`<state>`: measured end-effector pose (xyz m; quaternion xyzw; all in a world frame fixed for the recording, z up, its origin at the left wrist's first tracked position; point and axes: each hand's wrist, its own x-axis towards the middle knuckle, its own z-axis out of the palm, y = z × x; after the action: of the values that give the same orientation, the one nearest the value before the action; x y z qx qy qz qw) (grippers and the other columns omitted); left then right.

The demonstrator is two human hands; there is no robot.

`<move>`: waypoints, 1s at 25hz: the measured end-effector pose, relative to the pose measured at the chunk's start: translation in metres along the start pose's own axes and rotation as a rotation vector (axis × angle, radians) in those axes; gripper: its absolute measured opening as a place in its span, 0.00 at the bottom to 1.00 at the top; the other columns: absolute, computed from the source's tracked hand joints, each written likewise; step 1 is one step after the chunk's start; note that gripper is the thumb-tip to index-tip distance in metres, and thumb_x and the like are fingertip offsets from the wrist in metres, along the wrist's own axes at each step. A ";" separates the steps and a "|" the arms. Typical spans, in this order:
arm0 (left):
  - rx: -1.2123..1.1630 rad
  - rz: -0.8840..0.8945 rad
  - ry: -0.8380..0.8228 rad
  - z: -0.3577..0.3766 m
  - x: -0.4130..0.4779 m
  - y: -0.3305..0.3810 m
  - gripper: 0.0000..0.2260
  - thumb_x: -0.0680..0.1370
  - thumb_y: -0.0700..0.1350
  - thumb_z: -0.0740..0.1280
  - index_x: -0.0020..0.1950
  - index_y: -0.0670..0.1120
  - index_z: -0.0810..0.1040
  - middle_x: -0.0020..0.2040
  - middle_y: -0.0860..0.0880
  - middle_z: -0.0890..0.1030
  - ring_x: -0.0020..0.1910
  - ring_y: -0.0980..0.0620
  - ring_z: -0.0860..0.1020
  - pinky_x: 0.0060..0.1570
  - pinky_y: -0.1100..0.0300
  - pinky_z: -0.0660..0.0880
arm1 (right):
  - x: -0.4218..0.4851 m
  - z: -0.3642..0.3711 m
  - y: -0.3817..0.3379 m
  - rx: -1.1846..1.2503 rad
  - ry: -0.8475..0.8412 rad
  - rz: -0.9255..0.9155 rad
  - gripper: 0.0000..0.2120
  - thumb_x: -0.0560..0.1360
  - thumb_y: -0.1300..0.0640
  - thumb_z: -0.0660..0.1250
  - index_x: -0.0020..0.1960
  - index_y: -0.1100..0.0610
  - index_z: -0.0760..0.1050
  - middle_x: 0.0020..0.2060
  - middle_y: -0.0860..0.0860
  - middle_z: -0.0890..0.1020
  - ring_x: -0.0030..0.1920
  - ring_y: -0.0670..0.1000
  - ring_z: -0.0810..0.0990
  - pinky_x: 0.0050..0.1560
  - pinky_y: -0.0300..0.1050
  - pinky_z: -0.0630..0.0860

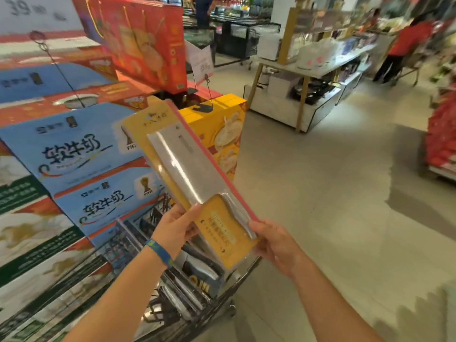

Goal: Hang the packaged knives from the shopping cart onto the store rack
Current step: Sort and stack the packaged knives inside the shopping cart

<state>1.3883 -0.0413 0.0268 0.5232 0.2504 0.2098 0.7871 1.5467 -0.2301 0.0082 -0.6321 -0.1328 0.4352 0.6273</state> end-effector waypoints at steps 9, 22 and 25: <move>0.514 -0.092 0.359 -0.044 0.003 -0.015 0.13 0.80 0.59 0.64 0.50 0.53 0.82 0.40 0.54 0.86 0.40 0.53 0.84 0.37 0.59 0.79 | 0.046 0.065 0.001 -0.415 0.035 -0.358 0.23 0.67 0.32 0.73 0.44 0.52 0.79 0.35 0.50 0.82 0.34 0.48 0.82 0.35 0.40 0.80; 0.637 -0.537 0.627 -0.110 -0.068 -0.130 0.12 0.82 0.48 0.64 0.43 0.44 0.79 0.31 0.48 0.81 0.23 0.59 0.78 0.22 0.70 0.70 | 0.087 0.132 0.126 -1.362 -0.129 -0.011 0.24 0.80 0.35 0.61 0.61 0.55 0.70 0.43 0.53 0.78 0.46 0.60 0.81 0.38 0.48 0.71; 0.426 -0.503 0.636 -0.115 -0.083 -0.133 0.10 0.83 0.44 0.63 0.43 0.43 0.78 0.33 0.45 0.80 0.27 0.53 0.80 0.27 0.67 0.75 | 0.101 0.148 0.140 -1.454 -0.217 0.082 0.28 0.81 0.34 0.58 0.67 0.57 0.68 0.56 0.57 0.80 0.56 0.60 0.81 0.44 0.50 0.73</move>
<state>1.2613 -0.0567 -0.1200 0.5060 0.6364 0.1061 0.5725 1.4465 -0.0828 -0.1330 -0.8463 -0.4252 0.3204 0.0162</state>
